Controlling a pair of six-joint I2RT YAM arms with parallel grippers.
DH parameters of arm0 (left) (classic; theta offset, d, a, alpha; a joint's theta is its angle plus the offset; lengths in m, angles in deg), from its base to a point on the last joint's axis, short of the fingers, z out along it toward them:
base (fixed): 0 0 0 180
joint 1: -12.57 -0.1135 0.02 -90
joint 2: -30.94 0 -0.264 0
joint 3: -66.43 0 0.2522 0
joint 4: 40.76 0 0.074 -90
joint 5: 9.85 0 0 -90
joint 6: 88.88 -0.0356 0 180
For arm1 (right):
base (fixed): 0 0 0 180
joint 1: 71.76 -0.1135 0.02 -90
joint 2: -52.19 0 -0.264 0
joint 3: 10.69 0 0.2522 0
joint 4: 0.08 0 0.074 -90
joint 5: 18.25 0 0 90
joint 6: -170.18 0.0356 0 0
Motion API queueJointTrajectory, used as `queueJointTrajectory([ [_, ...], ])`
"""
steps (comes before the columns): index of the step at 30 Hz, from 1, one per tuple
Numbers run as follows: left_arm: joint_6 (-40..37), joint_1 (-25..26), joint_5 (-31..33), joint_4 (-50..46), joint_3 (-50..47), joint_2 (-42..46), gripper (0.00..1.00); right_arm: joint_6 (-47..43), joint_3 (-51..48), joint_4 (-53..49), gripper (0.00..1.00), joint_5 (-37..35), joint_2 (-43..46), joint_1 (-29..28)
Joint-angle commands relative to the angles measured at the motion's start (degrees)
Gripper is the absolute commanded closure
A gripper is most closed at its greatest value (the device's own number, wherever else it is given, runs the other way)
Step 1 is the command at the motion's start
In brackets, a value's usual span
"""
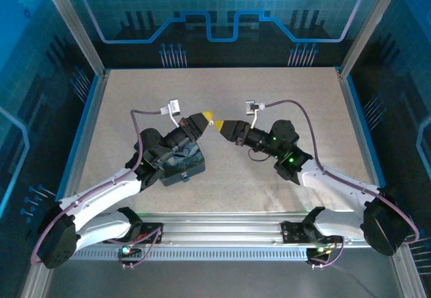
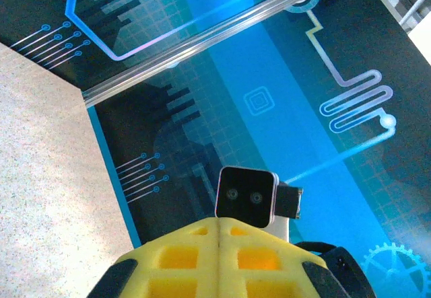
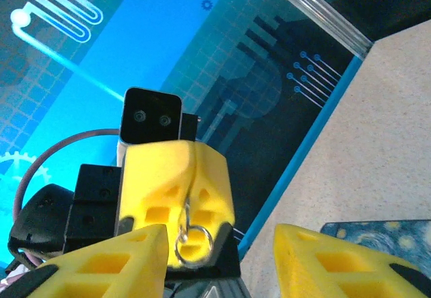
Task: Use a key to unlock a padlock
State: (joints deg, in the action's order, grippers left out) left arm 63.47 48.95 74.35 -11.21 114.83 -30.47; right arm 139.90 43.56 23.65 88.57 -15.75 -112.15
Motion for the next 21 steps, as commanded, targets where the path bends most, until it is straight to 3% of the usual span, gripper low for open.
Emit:
queueJointTrajectory([
  [1,-2.91,0.68,1.32,3.21,1.4,-0.31,1.0,-0.74,2.88,4.75,0.54,0.36,-1.38,-0.86],
  [10,-2.37,0.93,2.61,2.86,1.14,-0.12,1.0,0.12,3.46,4.87,0.61,0.12,-3.64,-2.28],
  [21,-1.87,0.96,4.0,2.05,0.62,0.76,1.0,-1.07,-0.94,1.62,0.65,-1.54,1.76,-1.19],
])
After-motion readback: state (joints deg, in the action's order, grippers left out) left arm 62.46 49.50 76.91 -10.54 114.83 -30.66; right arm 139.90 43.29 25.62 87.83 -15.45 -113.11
